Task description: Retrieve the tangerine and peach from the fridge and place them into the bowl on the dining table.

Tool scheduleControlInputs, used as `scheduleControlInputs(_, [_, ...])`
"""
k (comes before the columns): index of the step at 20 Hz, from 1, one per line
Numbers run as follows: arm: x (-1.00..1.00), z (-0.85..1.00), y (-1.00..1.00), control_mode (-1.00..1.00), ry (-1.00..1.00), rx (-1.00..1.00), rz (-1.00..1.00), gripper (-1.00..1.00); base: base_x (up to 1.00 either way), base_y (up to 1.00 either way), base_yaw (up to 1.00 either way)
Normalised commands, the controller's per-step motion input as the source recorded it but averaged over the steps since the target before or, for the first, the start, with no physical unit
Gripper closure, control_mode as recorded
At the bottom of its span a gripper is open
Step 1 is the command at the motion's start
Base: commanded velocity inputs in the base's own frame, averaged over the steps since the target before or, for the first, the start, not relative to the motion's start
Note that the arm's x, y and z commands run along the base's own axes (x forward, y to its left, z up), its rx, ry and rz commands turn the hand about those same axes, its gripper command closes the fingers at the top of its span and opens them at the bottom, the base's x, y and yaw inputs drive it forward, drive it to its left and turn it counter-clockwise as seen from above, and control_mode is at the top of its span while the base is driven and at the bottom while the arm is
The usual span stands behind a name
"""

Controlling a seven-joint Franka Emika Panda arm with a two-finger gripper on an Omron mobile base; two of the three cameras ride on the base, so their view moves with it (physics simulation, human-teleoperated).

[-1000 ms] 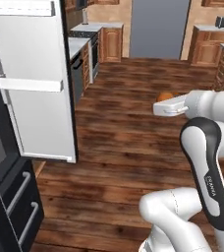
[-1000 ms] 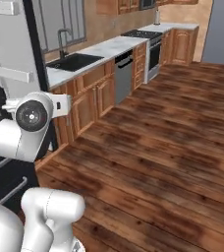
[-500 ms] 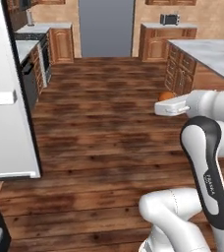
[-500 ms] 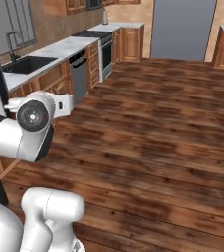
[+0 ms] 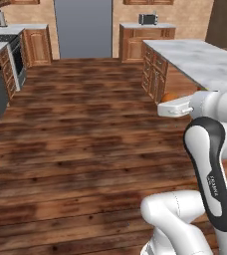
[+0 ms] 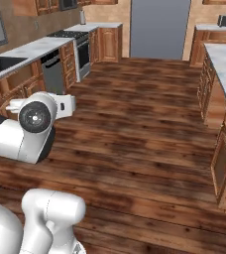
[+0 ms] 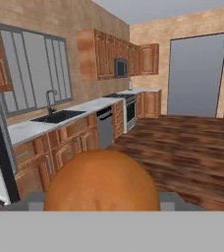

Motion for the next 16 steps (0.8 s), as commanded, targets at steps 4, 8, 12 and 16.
scheduleControlInputs(4, [0.0, 0.0, 0.0, 1.0, 0.0, 0.0, 0.0, 1.0, 0.21, -1.0, -0.12])
scheduleControlInputs(8, [0.0, 0.0, 0.0, 1.0, 0.0, 0.0, 0.0, 1.0, 0.4, -1.0, -0.14])
scheduleControlInputs(12, [0.0, 0.0, 0.0, 1.0, 0.0, 0.0, 0.0, 1.0, 0.59, -1.0, -0.13])
scheduleControlInputs(16, [0.0, 0.0, 0.0, 1.0, 0.0, 0.0, 0.0, 1.0, 0.81, -1.0, -0.14])
